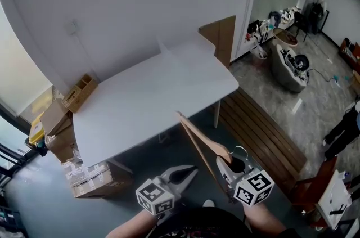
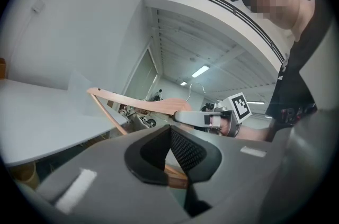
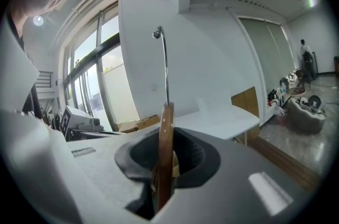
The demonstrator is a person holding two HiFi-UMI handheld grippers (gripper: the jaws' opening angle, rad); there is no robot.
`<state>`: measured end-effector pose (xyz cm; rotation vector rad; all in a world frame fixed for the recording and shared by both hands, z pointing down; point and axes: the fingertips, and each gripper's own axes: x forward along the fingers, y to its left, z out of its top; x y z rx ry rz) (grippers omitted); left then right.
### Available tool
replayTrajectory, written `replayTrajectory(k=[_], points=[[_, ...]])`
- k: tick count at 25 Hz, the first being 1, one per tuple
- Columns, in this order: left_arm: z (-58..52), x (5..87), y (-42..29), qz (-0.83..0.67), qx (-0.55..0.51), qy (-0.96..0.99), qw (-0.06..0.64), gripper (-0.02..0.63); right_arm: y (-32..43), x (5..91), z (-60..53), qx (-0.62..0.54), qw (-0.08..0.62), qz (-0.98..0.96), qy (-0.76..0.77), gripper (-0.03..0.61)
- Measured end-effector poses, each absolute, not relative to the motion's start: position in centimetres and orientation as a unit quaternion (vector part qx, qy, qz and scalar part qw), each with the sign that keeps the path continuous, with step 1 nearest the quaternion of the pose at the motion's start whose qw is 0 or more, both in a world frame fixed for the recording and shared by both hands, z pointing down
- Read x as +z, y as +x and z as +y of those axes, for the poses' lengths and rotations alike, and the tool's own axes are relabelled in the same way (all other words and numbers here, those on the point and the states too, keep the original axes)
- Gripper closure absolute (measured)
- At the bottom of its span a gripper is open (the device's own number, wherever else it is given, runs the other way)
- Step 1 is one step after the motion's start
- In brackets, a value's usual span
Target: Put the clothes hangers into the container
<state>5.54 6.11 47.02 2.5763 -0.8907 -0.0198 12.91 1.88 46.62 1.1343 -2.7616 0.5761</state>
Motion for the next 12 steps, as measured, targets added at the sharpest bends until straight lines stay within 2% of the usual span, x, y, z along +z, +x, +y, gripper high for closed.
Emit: replayTrajectory(k=[12], points=[[2.3,45.8,-0.3,-0.319,-0.017,0.928,0.193,0.609,8.1,45.5,-1.8,0.172,0.046,-0.901,0.396,0.522]])
